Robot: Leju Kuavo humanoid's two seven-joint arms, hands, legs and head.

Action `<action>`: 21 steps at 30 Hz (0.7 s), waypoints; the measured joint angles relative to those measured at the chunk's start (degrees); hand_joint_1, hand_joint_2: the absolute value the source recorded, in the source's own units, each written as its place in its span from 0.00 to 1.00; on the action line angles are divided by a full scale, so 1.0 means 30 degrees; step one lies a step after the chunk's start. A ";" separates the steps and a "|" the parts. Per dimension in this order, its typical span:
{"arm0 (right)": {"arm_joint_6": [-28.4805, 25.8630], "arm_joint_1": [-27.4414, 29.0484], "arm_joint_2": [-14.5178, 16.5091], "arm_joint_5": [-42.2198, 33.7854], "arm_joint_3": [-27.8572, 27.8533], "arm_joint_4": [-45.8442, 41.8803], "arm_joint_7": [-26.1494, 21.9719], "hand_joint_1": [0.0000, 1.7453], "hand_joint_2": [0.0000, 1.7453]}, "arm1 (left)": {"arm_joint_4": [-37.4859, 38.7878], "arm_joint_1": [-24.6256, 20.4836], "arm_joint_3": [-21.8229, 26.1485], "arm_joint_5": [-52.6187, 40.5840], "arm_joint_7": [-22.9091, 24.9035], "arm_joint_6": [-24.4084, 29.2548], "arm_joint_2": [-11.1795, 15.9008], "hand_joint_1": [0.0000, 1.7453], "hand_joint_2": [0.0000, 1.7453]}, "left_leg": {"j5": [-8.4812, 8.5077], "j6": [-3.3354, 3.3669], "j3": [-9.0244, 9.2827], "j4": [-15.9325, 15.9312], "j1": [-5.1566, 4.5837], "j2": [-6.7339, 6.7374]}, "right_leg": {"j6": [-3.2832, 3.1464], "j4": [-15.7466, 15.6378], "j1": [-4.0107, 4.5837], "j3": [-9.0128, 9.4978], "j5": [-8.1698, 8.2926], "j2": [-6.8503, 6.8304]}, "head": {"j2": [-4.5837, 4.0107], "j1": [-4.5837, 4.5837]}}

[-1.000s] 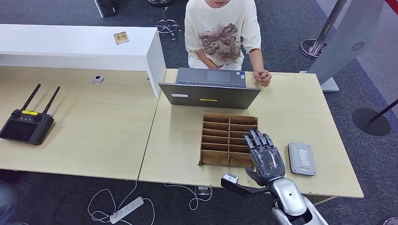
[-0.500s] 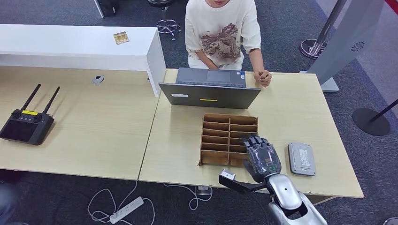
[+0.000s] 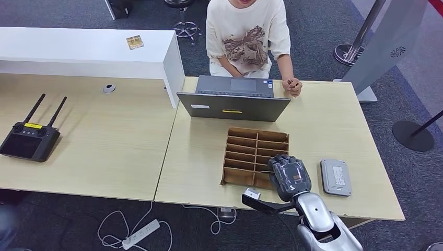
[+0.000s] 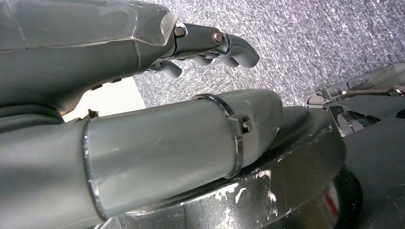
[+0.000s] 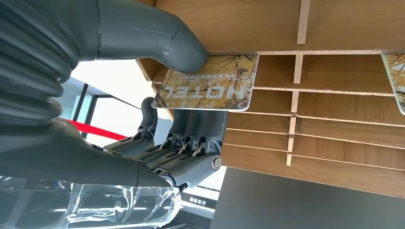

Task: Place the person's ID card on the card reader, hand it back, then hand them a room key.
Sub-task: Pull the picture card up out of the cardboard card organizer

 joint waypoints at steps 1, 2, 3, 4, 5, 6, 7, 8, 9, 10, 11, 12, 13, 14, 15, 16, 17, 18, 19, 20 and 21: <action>-0.0015 0.0000 0.0000 -0.0002 0.0004 0.0000 -0.0002 0.63 1.00 | 0.0000 0.0000 0.0000 0.0000 0.0002 0.0002 0.0000 0.00 0.00 | 0.0000 0.0000 0.0000 0.0000 0.0000 0.0000 | 0.0000 0.0000 0.0000 0.0000 0.0000 0.0000 | 0.0000 0.0000; -0.0027 0.0000 0.0000 -0.0004 0.0007 0.0000 -0.0004 0.63 1.00 | 0.0000 0.0000 0.0000 0.0000 0.0002 0.0004 0.0000 0.00 0.00 | 0.0000 0.0000 0.0000 0.0000 0.0000 0.0000 | 0.0000 0.0000 0.0000 0.0000 0.0000 0.0000 | 0.0000 0.0000; -0.0036 0.0000 0.0000 -0.0004 0.0011 0.0000 -0.0005 0.63 1.00 | 0.0000 0.0000 0.0000 0.0000 0.0004 0.0004 0.0000 0.00 0.00 | 0.0000 0.0000 0.0000 0.0000 0.0000 0.0000 | 0.0000 0.0000 0.0000 0.0000 0.0000 0.0000 | 0.0000 0.0000; -0.0045 0.0000 0.0000 -0.0004 0.0015 0.0000 -0.0005 0.64 1.00 | 0.0000 0.0000 0.0000 -0.0002 0.0004 0.0005 0.0000 0.00 0.00 | 0.0000 0.0000 0.0000 0.0000 0.0000 0.0000 | 0.0000 0.0000 0.0000 0.0000 0.0000 0.0000 | 0.0000 0.0000; -0.0053 0.0000 0.0000 -0.0004 0.0018 0.0000 -0.0005 0.64 1.00 | 0.0000 0.0000 0.0000 -0.0004 0.0004 0.0011 0.0000 0.00 0.00 | 0.0000 0.0000 0.0000 0.0000 0.0001 0.0000 | 0.0000 0.0000 0.0000 0.0000 0.0000 0.0000 | 0.0000 0.0000; -0.0062 0.0000 0.0000 -0.0007 0.0022 0.0000 -0.0009 0.66 1.00 | 0.0000 0.0000 0.0000 -0.0005 0.0004 0.0024 0.0000 0.00 0.00 | 0.0000 0.0000 0.0000 0.0000 0.0001 0.0000 | 0.0000 0.0000 0.0000 0.0000 0.0000 0.0000 | 0.0000 0.0000; -0.0073 0.0000 0.0000 -0.0011 0.0025 0.0000 -0.0016 0.68 1.00 | 0.0000 0.0000 0.0000 -0.0007 0.0004 0.0036 0.0000 0.00 0.00 | 0.0000 0.0000 0.0000 0.0000 0.0001 0.0000 | 0.0000 0.0000 0.0000 0.0000 0.0000 0.0000 | 0.0000 0.0000; -0.0086 0.0000 0.0000 -0.0016 0.0029 0.0005 -0.0029 0.70 1.00 | 0.0000 0.0000 0.0000 -0.0007 0.0005 0.0049 0.0000 0.00 0.00 | 0.0000 0.0000 0.0000 0.0000 0.0002 0.0000 | 0.0000 0.0000 0.0000 0.0000 0.0000 -0.0001 | 0.0000 0.0000; -0.0111 0.0000 0.0000 -0.0036 0.0033 0.0013 -0.0043 0.72 1.00 | 0.0000 0.0000 0.0000 -0.0007 0.0005 0.0060 0.0000 0.00 0.00 | 0.0000 0.0000 0.0000 0.0000 0.0002 0.0000 | 0.0000 0.0001 0.0000 0.0000 0.0000 -0.0001 | 0.0000 0.0000; -0.0142 -0.0001 0.0000 -0.0065 0.0035 0.0020 -0.0065 0.74 1.00 | 0.0000 0.0000 0.0000 -0.0007 0.0005 0.0066 0.0000 0.00 0.00 | 0.0000 0.0000 0.0000 0.0000 0.0002 0.0000 | 0.0000 0.0001 0.0000 0.0000 0.0000 -0.0001 | 0.0000 0.0000; -0.0173 -0.0001 0.0000 -0.0095 0.0038 0.0027 -0.0091 0.75 1.00 | 0.0000 0.0000 0.0000 -0.0007 0.0007 0.0073 0.0000 0.00 0.00 | 0.0000 0.0000 0.0000 0.0000 0.0002 0.0000 | 0.0000 0.0001 0.0001 0.0000 0.0000 -0.0001 | 0.0000 0.0000; -0.0204 -0.0001 0.0000 -0.0124 0.0040 0.0029 -0.0115 0.76 1.00 | 0.0000 0.0000 0.0000 -0.0007 0.0009 0.0078 0.0000 0.00 0.00 | 0.0000 0.0000 0.0000 0.0000 0.0002 0.0000 | 0.0000 0.0001 0.0001 0.0000 0.0000 -0.0001 | 0.0000 0.0000; -0.0230 -0.0001 0.0000 -0.0144 0.0044 0.0029 -0.0148 0.77 1.00 | 0.0000 0.0000 0.0000 -0.0007 0.0011 0.0082 0.0000 0.00 0.00 | 0.0000 0.0000 0.0000 0.0000 0.0002 0.0000 | 0.0000 0.0001 0.0001 0.0000 0.0000 -0.0001 | 0.0000 0.0000; -0.0248 -0.0001 0.0000 -0.0153 0.0046 0.0029 -0.0177 0.78 1.00 | 0.0000 0.0000 0.0000 -0.0007 0.0013 0.0082 0.0002 0.00 0.00 | 0.0000 0.0000 0.0000 0.0000 0.0002 0.0000 | 0.0000 0.0001 0.0001 -0.0001 0.0000 -0.0001 | 0.0000 0.0000; -0.0268 -0.0001 0.0000 -0.0166 0.0047 0.0029 -0.0200 0.78 1.00 | 0.0000 0.0000 0.0000 -0.0009 0.0013 0.0080 0.0004 0.00 0.00 | 0.0000 0.0000 0.0000 0.0000 0.0002 0.0000 | 0.0000 0.0001 0.0001 -0.0001 0.0000 -0.0001 | 0.0000 0.0000; -0.0297 -0.0003 0.0000 -0.0177 0.0047 0.0029 -0.0220 0.78 1.00 | 0.0000 0.0000 0.0000 -0.0011 0.0013 0.0076 0.0007 0.00 0.00 | 0.0000 0.0000 0.0000 0.0000 0.0001 0.0000 | 0.0000 0.0001 0.0001 -0.0001 0.0000 -0.0001 | 0.0000 0.0000; -0.0332 -0.0005 0.0000 -0.0184 0.0046 0.0029 -0.0241 0.78 1.00 | 0.0000 0.0000 0.0000 -0.0013 0.0013 0.0069 0.0013 0.00 0.00 | 0.0000 0.0000 0.0000 0.0000 0.0001 0.0000 | 0.0000 0.0000 0.0001 -0.0001 0.0000 0.0000 | 0.0000 0.0000; -0.0364 -0.0005 0.0000 -0.0189 0.0049 0.0031 -0.0255 0.78 1.00 | 0.0000 -0.0001 0.0000 -0.0015 0.0013 0.0064 0.0016 0.00 0.00 | 0.0000 0.0000 0.0000 0.0000 0.0001 0.0000 | 0.0000 0.0000 0.0001 -0.0001 -0.0001 0.0000 | 0.0000 0.0000; -0.0393 -0.0004 0.0000 -0.0195 0.0053 0.0033 -0.0268 0.79 1.00 | 0.0000 -0.0001 0.0000 -0.0015 0.0013 0.0056 0.0022 0.00 0.00 | 0.0000 0.0000 0.0000 0.0000 0.0001 0.0000 | 0.0000 0.0000 0.0001 -0.0001 -0.0001 0.0000 | 0.0000 0.0000; -0.0412 -0.0003 0.0000 -0.0209 0.0058 0.0035 -0.0281 0.79 1.00 | 0.0000 -0.0001 0.0000 -0.0015 0.0013 0.0051 0.0026 0.00 0.00 | 0.0000 0.0000 0.0000 0.0000 0.0001 0.0000 | 0.0000 0.0000 0.0000 -0.0002 0.0000 0.0001 | 0.0000 0.0000; -0.0415 -0.0001 0.0000 -0.0233 0.0064 0.0035 -0.0282 0.79 1.00 | 0.0000 -0.0001 0.0000 -0.0013 0.0013 0.0047 0.0031 0.00 0.00 | 0.0000 0.0000 0.0000 0.0000 0.0001 0.0000 | 0.0000 0.0000 0.0000 -0.0002 0.0000 0.0001 | 0.0002 0.0000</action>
